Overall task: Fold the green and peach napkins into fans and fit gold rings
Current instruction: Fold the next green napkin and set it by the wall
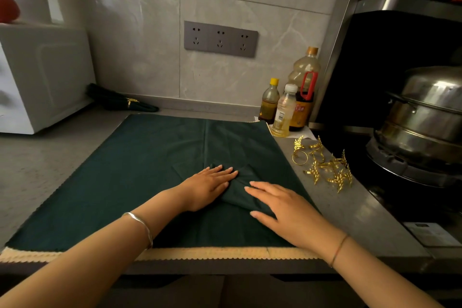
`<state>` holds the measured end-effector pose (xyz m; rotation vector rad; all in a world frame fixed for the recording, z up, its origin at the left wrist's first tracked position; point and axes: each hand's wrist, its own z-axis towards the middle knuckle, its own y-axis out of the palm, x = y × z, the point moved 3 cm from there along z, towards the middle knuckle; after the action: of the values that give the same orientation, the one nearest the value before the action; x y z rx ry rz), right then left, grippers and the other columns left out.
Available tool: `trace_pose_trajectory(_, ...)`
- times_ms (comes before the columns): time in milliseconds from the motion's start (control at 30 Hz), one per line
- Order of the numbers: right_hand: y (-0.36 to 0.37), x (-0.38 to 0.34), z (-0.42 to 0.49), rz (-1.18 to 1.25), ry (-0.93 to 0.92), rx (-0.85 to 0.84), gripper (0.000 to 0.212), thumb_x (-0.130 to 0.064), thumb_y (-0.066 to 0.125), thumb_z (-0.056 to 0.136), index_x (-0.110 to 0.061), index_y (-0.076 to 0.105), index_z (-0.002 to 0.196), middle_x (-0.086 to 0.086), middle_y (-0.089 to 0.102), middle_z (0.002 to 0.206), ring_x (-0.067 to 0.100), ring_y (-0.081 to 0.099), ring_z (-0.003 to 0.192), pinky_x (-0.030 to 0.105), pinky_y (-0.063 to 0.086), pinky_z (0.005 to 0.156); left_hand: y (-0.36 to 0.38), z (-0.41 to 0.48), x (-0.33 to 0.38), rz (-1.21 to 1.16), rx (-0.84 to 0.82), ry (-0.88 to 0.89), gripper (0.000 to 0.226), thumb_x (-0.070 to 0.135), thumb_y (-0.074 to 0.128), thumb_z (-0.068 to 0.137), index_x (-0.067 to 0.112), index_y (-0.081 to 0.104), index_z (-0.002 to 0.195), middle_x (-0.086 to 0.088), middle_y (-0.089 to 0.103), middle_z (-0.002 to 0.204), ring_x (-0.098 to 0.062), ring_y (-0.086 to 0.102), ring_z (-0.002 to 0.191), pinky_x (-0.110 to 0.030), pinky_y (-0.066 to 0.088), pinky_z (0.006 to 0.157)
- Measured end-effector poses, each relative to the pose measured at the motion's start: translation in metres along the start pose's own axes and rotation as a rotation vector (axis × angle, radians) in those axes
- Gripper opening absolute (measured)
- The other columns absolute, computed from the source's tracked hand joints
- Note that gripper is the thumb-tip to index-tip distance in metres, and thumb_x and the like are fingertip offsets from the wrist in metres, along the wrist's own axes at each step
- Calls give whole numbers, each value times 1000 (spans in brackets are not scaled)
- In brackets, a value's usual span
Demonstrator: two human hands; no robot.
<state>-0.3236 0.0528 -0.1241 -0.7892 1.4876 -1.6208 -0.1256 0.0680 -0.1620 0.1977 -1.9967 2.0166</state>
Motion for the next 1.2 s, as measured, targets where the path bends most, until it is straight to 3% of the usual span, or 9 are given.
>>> trace_pose_trajectory(267, 5, -13, 21, -280, 44, -83, 64, -7, 43, 97, -16, 10, 151, 2, 15, 157, 17, 25, 141, 31, 33, 110, -6, -1, 4, -38, -25, -27, 47, 29, 25, 104, 29, 17, 150, 12, 14, 157, -9, 4, 146, -28, 1, 117)
trace_pose_trajectory(467, 14, -10, 30, -344, 84, 23, 58, -5, 45, 96, -16, 24, 148, 3, 42, 145, 22, 49, 125, 35, 45, 99, -14, -5, 9, -161, -37, -90, 45, 31, 25, 104, 29, 25, 149, 10, 20, 156, -9, 9, 145, -27, 2, 116)
trace_pose_trajectory(633, -21, 23, 26, 341, 293, 250, 35, -12, 54, 93, -23, 57, 127, -1, 62, 121, 17, 58, 113, 18, 44, 89, -54, -30, 20, -205, 405, -20, 53, 43, 29, 101, 28, 15, 149, 10, 12, 157, -5, 3, 145, -19, -5, 114)
trace_pose_trajectory(767, -41, 33, 33, 1157, 471, 49, 11, -11, 63, 87, -18, 64, 96, -1, 72, 91, 11, 68, 78, 15, 52, 62, -76, -57, 34, 17, 589, 196, 70, 61, 30, 92, 28, 11, 151, 14, 5, 158, -2, -4, 145, -23, -7, 118)
trace_pose_trajectory(867, -37, 29, 39, 1453, 567, -119, 29, -2, 61, 85, -4, 55, 113, 8, 72, 89, 18, 68, 81, 25, 57, 71, -66, -64, 39, 225, 455, 266, 77, 67, 34, 90, 29, 7, 151, 14, 1, 158, -2, -10, 144, -28, -11, 118)
trace_pose_trajectory(933, -25, 30, 45, 1399, 598, -271, 71, -6, 65, 83, -1, 27, 142, 12, 63, 105, 23, 64, 93, 30, 55, 79, -52, -63, 36, 309, 296, 241, 82, 73, 30, 86, 34, -4, 150, 18, -8, 156, 1, -19, 141, -30, -15, 117)
trace_pose_trajectory(1000, -14, 31, 53, 1332, 587, -436, 85, -14, 74, 74, -4, 26, 144, 14, 61, 113, 24, 65, 96, 30, 57, 72, -37, -61, 29, 314, 152, 174, 84, 76, 28, 83, 38, -9, 148, 20, -13, 155, 3, -22, 140, -31, -18, 116)
trace_pose_trajectory(1100, 1, 36, 64, 1193, 521, -599, 46, -21, 71, 77, -5, 57, 118, 9, 69, 100, 17, 68, 83, 23, 55, 63, -16, -56, 22, 189, 6, 84, 80, 74, 31, 85, 42, -10, 147, 21, -8, 155, 3, -14, 141, -33, -12, 118)
trace_pose_trajectory(1200, 6, 41, 66, 1138, 501, -641, 25, -22, 65, 85, -10, 63, 107, 6, 70, 94, 14, 67, 78, 21, 55, 66, -5, -53, 22, 69, -53, 46, 74, 70, 31, 88, 45, -6, 147, 22, -4, 156, 3, -10, 142, -35, -9, 119)
